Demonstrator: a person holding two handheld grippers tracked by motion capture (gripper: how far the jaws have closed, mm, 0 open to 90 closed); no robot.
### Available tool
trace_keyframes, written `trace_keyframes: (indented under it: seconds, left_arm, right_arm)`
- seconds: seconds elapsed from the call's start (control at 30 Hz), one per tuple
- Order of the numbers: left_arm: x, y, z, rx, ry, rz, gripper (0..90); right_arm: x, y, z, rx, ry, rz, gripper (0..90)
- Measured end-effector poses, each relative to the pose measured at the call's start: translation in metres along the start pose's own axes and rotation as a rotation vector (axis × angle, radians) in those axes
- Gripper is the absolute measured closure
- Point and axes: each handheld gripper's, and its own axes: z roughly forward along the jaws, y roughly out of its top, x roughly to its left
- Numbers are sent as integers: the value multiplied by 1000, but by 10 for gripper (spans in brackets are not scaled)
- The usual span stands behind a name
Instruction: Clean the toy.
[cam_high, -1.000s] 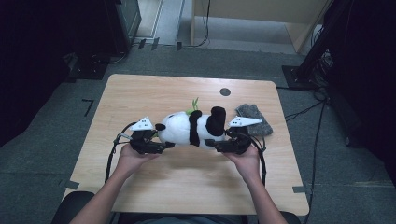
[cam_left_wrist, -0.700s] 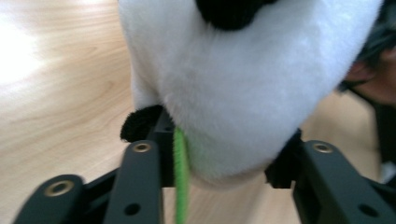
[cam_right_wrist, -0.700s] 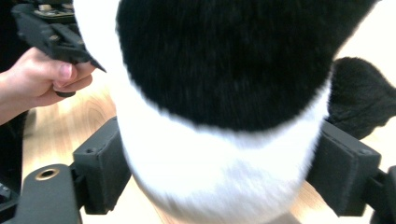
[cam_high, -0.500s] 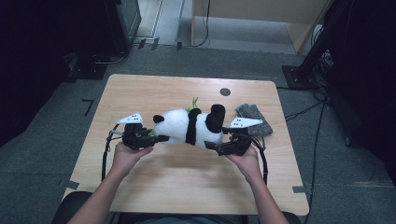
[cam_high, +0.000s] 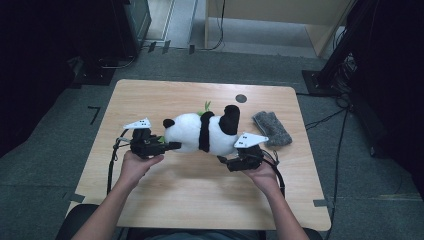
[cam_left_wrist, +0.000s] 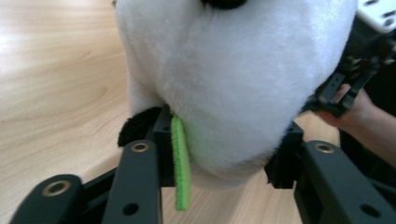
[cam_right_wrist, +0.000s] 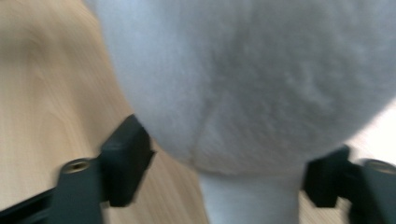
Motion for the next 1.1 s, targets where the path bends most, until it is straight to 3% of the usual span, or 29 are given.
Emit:
trace_keyframes:
  seconds: [0.17, 0.3, 0.37, 0.5, 0.73, 0.97, 1.1]
  left_arm:
    - [1, 0, 3, -5, 39, -8, 387]
    - [0, -1, 4, -13, 58, 35, 281]
    - [-1, -1, 5, 5, 68, 53, 257]
    - [1, -3, 8, 26, 44, 60, 255]
    - [4, -5, 5, 29, 21, -10, 257]
    - [6, -9, 5, 68, 52, -49, 257]
    - [9, -11, 2, 53, 54, -89, 256]
  right_arm:
    - [-5, 0, -1, 9, 49, 96, 418]
    - [-8, 2, -8, -14, 67, 146, 437]
    - [-9, 3, -11, -21, 69, 174, 440]
    - [-12, 2, -16, -33, 85, 239, 439]
    - [-7, 6, -21, -20, 94, 303, 412]
    - [0, 5, -20, 15, 89, 322, 389]
    - [-1, 6, -18, 12, 110, 356, 386]
